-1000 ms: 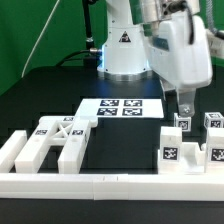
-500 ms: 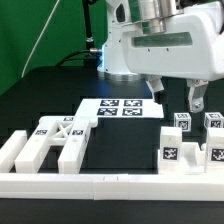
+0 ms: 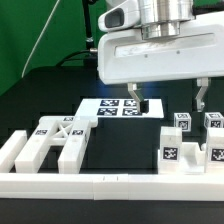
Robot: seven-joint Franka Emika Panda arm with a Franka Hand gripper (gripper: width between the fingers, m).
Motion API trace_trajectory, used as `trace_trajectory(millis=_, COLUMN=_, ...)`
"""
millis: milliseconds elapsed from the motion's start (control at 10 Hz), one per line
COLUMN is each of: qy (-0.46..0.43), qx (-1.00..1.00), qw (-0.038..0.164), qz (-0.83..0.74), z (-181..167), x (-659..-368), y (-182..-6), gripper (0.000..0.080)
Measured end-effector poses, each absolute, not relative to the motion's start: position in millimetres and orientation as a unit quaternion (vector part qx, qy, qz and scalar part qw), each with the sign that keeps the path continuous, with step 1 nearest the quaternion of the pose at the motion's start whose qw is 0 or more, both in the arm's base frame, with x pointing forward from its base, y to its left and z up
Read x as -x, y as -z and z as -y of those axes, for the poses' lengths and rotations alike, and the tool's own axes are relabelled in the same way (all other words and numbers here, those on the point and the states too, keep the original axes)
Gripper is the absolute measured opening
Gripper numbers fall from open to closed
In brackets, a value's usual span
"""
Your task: Assemble chair
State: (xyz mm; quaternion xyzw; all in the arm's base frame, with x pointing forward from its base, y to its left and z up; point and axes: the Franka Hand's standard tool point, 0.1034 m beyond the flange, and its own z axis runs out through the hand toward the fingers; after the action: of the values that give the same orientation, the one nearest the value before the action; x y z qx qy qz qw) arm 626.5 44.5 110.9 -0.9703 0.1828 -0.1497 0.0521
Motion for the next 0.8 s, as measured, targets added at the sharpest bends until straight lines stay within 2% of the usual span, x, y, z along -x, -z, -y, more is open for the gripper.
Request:
trace_trajectory(millis=100, qy=0.145, qx=0.978, qw=0.044, qz=-0.144, z=-44, x=-623, y=-108.1, gripper=0.0649)
trace_trajectory(millis=300, qy=0.149, qx=0.979, qw=0.040, qz=-0.134, z=-42, x=-624, y=-107.7, gripper=0.0649)
trace_trajectory(millis=400, qy=0.201, qx=0.975, qw=0.016, qz=-0.089, z=-34, x=-626, y=-107.2, gripper=0.0649)
trace_trajectory(millis=600, qy=0.218, qx=0.973, qw=-0.008, qz=-0.069, z=-24, x=-605, y=-87.4, gripper=0.0649)
trace_trajectory(millis=800, qy=0.219, qx=0.973, qw=-0.015, qz=-0.070, z=-19, x=-600, y=-71.1, gripper=0.0649)
